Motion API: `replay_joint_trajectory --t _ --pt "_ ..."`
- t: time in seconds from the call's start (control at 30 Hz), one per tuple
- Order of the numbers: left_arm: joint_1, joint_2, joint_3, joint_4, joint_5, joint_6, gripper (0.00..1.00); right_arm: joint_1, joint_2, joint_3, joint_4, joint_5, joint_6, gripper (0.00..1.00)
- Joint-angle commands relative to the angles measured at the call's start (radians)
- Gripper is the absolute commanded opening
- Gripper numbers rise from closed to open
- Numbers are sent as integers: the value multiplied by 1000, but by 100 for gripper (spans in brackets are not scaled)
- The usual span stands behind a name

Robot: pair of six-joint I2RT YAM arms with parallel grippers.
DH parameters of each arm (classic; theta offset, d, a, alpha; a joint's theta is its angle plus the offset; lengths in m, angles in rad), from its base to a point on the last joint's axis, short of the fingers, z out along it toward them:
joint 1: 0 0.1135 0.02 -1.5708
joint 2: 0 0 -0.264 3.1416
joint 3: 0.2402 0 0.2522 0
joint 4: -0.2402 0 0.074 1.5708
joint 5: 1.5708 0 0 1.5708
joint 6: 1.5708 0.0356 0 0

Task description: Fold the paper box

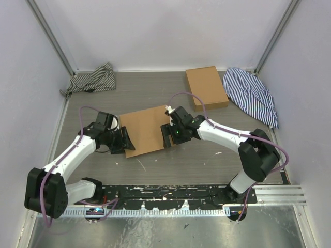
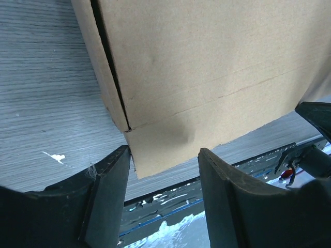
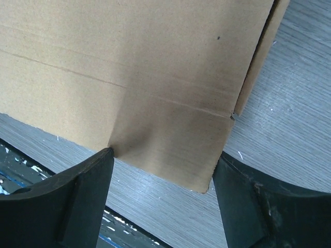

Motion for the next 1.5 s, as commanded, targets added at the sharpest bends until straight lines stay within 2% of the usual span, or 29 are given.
replay_joint_trajectory --t 0.0,0.1,0.47,0.73,1.07,1.23,1.47 --pt "-3 -12 -3 59 40 -3 61 11 -23 9 62 14 -6 80" --pt "-4 -17 15 45 37 0 61 11 -35 19 41 72 -25 82" --pt "-3 -13 28 26 29 13 61 10 -10 1 80 106 -67 83" --pt "-4 -16 31 14 20 20 61 10 -53 -56 134 145 -88 84" --pt "-3 -17 39 4 -6 26 61 10 -39 -84 189 119 -104 84" --pt "-4 -16 28 9 -37 27 60 9 -18 -100 221 129 -91 82" --pt "-7 18 24 16 -106 30 54 9 25 -122 269 135 -82 76"
